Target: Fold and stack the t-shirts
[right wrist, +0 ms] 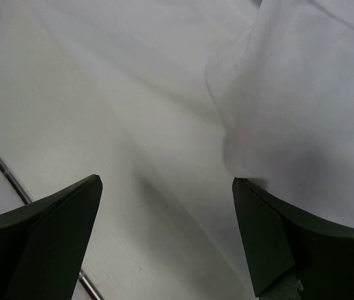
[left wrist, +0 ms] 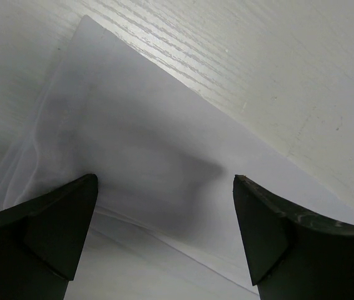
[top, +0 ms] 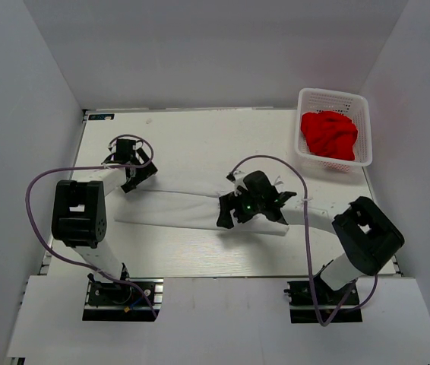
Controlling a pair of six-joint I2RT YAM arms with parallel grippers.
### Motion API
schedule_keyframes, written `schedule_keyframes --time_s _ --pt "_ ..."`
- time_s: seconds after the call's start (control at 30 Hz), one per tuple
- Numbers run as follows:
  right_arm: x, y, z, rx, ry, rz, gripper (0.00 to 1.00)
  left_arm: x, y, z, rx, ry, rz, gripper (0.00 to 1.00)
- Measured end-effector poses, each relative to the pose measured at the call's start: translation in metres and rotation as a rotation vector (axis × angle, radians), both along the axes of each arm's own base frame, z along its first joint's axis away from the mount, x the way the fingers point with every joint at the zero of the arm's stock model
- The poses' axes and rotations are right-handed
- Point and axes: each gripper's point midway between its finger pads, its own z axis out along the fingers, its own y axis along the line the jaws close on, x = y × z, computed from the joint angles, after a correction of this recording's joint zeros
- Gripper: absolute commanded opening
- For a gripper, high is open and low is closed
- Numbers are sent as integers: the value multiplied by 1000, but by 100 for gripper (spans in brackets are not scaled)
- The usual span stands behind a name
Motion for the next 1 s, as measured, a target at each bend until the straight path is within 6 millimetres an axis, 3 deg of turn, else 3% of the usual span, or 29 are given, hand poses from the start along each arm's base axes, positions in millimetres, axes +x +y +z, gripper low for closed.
schedule_keyframes --time_s 0.17,0.27,0.43,0.53,0.77,1.0 --pt "-28 -1 -1 -15 2 67 90 -1 9 -1 39 13 35 100" --pt "-23 -6 12 -14 -52 38 90 -5 15 -2 68 27 57 100" --pt "-11 -8 50 50 -158 -17 90 -16 22 -4 98 72 75 100" --pt "-1 -13 57 48 -179 -91 90 -21 23 -4 103 95 80 100" --pt "33 -37 35 -93 -109 -339 90 -29 25 -3 102 116 114 100" --pt "68 -77 -23 -312 77 -563 90 -70 25 -8 110 141 170 100"
